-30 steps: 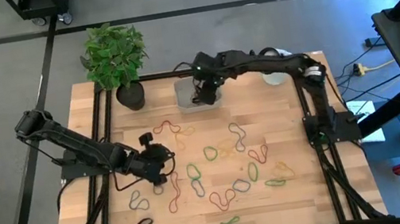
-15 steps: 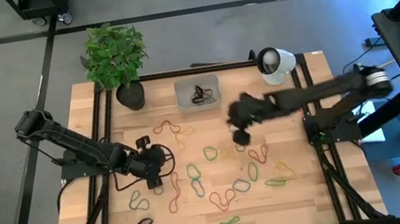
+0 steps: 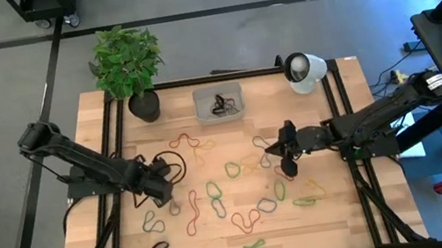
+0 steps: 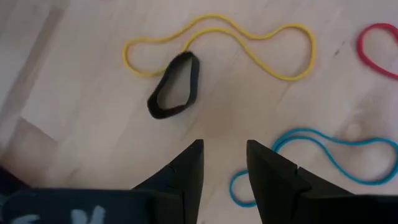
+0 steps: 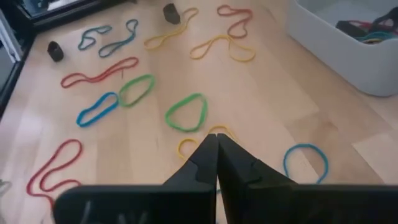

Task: Pick and place rubber bands into bin
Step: Put the blue rubber band into the gray bin

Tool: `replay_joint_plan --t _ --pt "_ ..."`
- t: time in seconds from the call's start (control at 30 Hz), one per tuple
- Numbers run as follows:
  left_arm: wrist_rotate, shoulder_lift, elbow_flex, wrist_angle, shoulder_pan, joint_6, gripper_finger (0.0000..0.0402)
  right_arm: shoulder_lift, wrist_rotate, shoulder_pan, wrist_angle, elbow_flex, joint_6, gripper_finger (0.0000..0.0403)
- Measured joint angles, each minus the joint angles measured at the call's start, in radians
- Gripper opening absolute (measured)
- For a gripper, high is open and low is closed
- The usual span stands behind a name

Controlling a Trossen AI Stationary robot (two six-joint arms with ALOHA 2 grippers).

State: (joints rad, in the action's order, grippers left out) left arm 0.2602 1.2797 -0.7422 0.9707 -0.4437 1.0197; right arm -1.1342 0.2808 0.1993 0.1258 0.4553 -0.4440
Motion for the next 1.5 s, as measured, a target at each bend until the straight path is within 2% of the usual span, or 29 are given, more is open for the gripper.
replay_joint_plan --t 0.2,0.43,0.67,1.0,1.13,1.4,1.5 --pt "-0.075 0.077 0.000 -0.002 -0.015 0.061 0.0116 -0.001 -0.004 0.035 -0.002 0.004 0.004 0.0009" --pt "-0.098 0.170 0.001 -0.002 -0.027 0.081 0.0116 -0.001 -0.004 0.056 -0.001 0.004 0.000 0.0009" --pt "-0.114 0.199 0.001 -0.009 -0.030 0.106 0.0116 -0.001 -0.003 0.076 0.006 0.004 -0.021 0.0009" --pt "-0.117 0.200 0.001 -0.031 -0.108 0.209 0.0116 -0.002 -0.003 0.103 0.049 0.005 -0.022 0.0009" --pt "-0.085 0.214 0.001 -0.030 -0.136 0.243 0.0116 -0.002 -0.003 0.108 0.065 0.005 -0.022 0.0009" --pt "-0.081 0.323 -0.003 -0.036 -0.144 0.241 0.0114 -0.002 -0.003 0.107 0.097 0.005 -0.019 0.0010" --pt "-0.088 0.350 -0.007 -0.047 -0.144 0.216 0.0100 -0.002 -0.003 0.107 0.098 0.005 -0.014 0.0010"
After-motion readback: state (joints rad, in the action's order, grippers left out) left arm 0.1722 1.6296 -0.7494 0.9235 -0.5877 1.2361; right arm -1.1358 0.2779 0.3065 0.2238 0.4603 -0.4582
